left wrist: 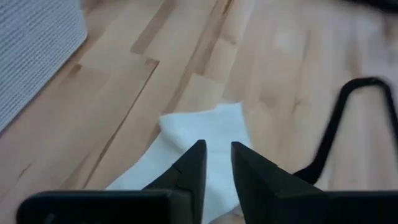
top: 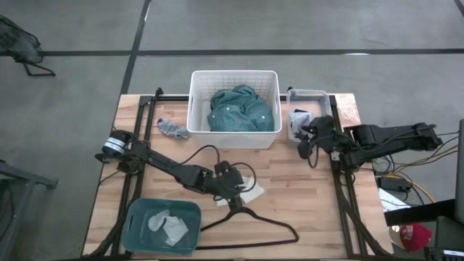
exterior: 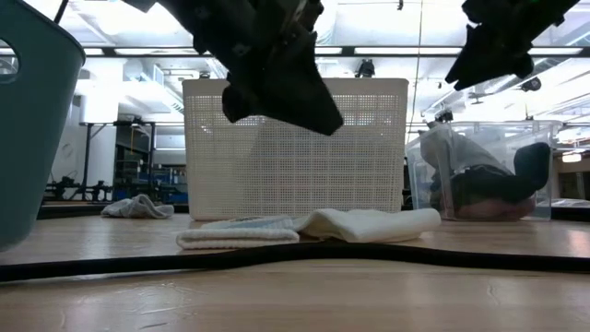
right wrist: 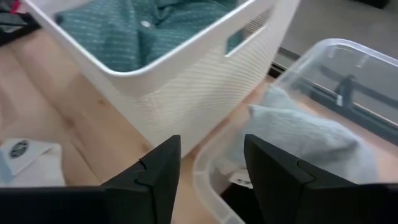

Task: Pick & Place Cloths
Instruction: Put the white sock into the dark blue bin

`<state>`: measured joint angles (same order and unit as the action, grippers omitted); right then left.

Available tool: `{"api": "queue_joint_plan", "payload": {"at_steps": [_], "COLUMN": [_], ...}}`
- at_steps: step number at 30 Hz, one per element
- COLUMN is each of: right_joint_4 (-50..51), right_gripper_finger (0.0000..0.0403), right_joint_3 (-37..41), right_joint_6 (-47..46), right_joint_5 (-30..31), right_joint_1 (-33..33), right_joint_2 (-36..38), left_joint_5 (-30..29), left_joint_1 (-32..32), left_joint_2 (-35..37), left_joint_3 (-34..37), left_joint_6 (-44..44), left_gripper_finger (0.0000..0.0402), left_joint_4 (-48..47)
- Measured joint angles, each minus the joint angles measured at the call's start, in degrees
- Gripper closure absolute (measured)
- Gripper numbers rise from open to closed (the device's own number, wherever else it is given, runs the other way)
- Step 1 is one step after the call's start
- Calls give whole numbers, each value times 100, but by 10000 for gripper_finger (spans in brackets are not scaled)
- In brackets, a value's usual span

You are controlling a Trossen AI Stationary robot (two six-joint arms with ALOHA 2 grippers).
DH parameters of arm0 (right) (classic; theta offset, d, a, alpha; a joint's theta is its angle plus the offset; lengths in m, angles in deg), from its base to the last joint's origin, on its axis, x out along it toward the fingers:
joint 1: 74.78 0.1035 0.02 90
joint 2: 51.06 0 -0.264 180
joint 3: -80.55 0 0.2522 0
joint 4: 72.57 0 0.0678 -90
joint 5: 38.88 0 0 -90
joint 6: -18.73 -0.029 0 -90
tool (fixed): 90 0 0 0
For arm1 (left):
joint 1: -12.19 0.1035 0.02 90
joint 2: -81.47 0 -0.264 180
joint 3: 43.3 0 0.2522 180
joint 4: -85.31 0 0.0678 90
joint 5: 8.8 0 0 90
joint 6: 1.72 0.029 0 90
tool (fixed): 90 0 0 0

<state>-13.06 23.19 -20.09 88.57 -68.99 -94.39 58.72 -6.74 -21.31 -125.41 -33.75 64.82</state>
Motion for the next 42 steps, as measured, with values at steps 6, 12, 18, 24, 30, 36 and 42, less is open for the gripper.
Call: {"api": "queue_joint_plan", "payload": {"at_steps": [6, 12, 18, 24, 30, 36, 42], "right_joint_4": [-194, -353, -445, -456, -457, -458, -478], "right_gripper_finger": [248, 268, 289, 313, 337, 357, 371], "right_joint_3": [67, 172, 261, 272, 280, 291, 326], "right_joint_6": [-1, 22, 33, 47, 46, 39, 65], "right_joint_5": [3, 9, 9, -1, -1, -1, -1], "right_joint_1": [221, 251, 251, 253, 262, 262, 262], "right_joint_2": [0, 0, -25, -70, -66, -68, -70], "left_joint_5": [110, -145, -221, -62, -10, 152, 360], "left_joint_1": [-56, -54, -56, -16, 3, 67, 138], "left_joint_2": [2, -244, -681, -989, -1180, -1204, -1156], "left_joint_3": [322, 434, 249, 150, 159, 148, 142], "left_joint_6": [318, 528, 532, 196, 68, -246, -236], "left_gripper_finger": [241, 186, 184, 184, 188, 272, 382], "left_joint_4": [668, 724, 730, 720, 708, 705, 626]}}
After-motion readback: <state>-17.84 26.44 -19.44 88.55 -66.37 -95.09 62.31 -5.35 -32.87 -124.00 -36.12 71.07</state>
